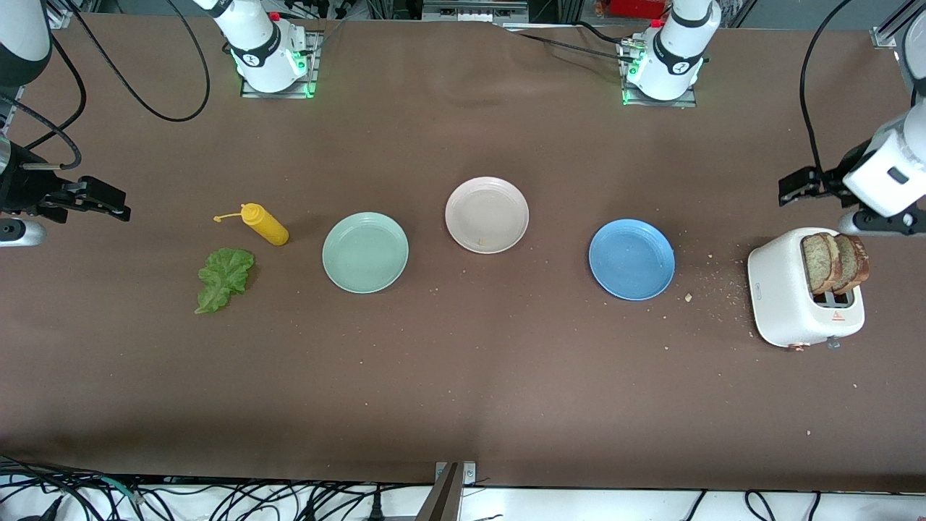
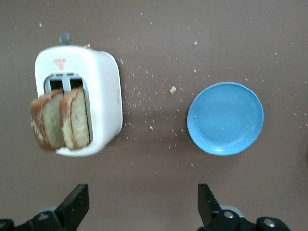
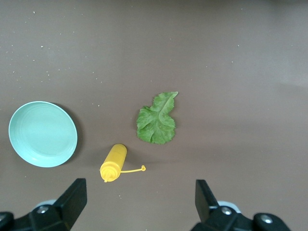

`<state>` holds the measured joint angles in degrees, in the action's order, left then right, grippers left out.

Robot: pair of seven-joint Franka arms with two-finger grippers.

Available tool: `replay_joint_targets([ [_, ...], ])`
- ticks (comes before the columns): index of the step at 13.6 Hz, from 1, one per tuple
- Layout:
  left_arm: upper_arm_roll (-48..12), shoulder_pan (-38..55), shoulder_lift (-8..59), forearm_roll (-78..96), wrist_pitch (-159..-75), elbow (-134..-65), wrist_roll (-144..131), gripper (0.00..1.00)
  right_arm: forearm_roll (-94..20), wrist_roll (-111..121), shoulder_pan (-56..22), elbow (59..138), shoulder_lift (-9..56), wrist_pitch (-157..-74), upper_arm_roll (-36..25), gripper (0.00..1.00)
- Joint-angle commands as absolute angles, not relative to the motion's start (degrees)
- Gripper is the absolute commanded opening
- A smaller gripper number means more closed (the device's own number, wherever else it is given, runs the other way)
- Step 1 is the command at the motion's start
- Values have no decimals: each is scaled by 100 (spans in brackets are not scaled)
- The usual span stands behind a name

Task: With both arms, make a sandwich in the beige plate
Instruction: 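Move the left gripper down over the bread slices in the toaster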

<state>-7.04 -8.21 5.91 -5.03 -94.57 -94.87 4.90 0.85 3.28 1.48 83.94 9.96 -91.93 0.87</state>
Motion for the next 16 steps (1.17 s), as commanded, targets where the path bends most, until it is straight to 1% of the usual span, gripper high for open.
replay_joint_targets([
  [1,-738,-1325,825,-624,-10096,-9667,1377,100,18,343,185,8367,1011,-9220,123,100],
  [4,-738,-1651,783,-650,-11378,-10693,1468,100,18,343,185,8367,1011,-9220,123,100],
  [7,-738,-1923,703,-677,-12101,-11327,1485,100,18,343,185,8367,1011,-9229,123,100],
  [9,-747,-2004,712,-974,-12427,-11487,1494,100,18,343,185,8367,1011,-9229,114,100],
  [12,-738,-2021,764,-1002,-12445,-11487,1485,100,18,343,185,8367,1011,-9229,123,100],
  [13,-747,-2082,782,-1002,-12445,-11487,1433,98,18,343,185,8367,1011,-9229,123,100],
  [15,-747,-2100,887,-949,-12445,-11496,1362,71,18,343,185,8376,1011,-9229,123,100],
  [16,-747,-2127,957,-949,-12445,-11461,1362,54,18,343,185,8376,1011,-9237,123,100],
])
